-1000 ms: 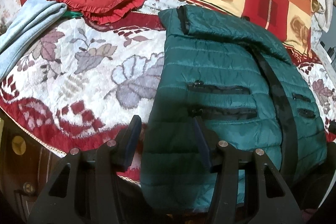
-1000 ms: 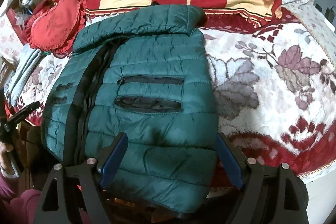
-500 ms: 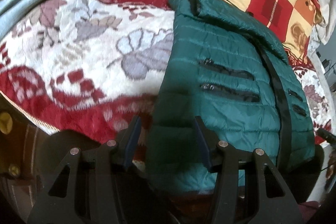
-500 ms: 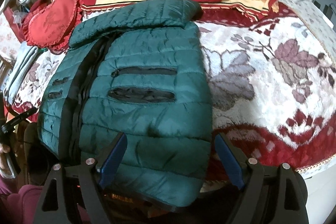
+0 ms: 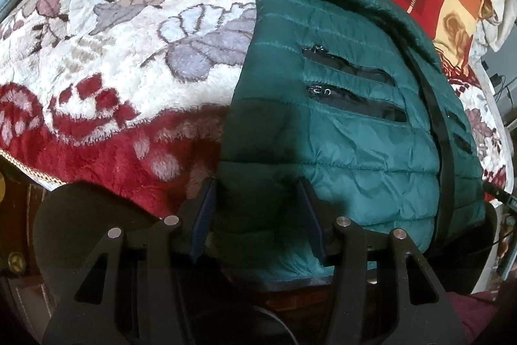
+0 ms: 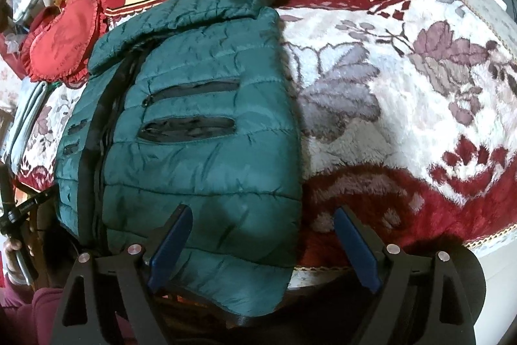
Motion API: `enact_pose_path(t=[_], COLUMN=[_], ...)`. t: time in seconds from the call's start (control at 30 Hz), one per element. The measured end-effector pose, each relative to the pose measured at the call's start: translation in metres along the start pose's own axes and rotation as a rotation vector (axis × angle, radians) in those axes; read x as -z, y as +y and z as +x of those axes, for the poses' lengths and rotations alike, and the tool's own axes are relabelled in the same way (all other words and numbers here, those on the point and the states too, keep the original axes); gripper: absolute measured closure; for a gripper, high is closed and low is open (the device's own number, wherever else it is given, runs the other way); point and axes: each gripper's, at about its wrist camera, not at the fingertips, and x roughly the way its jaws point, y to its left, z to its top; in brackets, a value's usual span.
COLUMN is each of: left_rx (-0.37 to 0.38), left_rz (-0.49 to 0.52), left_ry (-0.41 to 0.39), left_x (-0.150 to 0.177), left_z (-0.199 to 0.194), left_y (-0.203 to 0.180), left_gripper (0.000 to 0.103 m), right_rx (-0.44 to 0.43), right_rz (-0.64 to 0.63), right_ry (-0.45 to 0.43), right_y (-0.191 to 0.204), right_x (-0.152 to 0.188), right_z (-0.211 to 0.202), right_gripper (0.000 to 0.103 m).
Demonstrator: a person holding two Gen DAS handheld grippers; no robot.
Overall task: Fold large clothes
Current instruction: 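Position both grippers at the hem of the folded jacket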
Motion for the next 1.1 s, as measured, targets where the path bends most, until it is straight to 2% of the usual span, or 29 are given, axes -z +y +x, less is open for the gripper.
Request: enact_pose_path(t=[0.1,0.23,0.47,0.63,0.8,0.93,1.1], left_rx=[0.009,0.024,0.057,0.071,0.08,0.077,0.063], left_rz=[-0.012,-0.029,-0.039,0.011,-0.008,-0.014,-0.008], left_ry=[0.003,0.02,0.04,0.037,0.042,0.037,0.031], left_x=[-0.001,0.001,0.004,0.006,0.003,0.004,0.005], left_z=[0.0,0.006,0.009,0.008,0.014,0.015,0.015], left_y=[0.003,0.007,0.01,0.001,0.001,-0.001,-0.002], left_gripper=[0.05,0.045,0.045,0.045,0.043,0.043,0.043], right_rx=[-0.026,-0.128,-0.134,-0.265,-0.221,-0.193,-0.144], right_rz=[0.005,0.006,-0.027,0.015,-0.01,-0.039,-0.058], right_ry=[0.014,0.048,0.061,0.017,0.057,0.052,0.043], right_y=[-0.002,0.005,0.016,0.015,0.019,0.024,0.023], right_x=[0.0,0.005,0.005,-0.001,0.0,0.002,0.002], right_z=[0.003,0.009,0.016,0.0,0.012,0.014,0.013], right_gripper=[0.015,0.015,0.015,0.016,0.017,0.021,0.041])
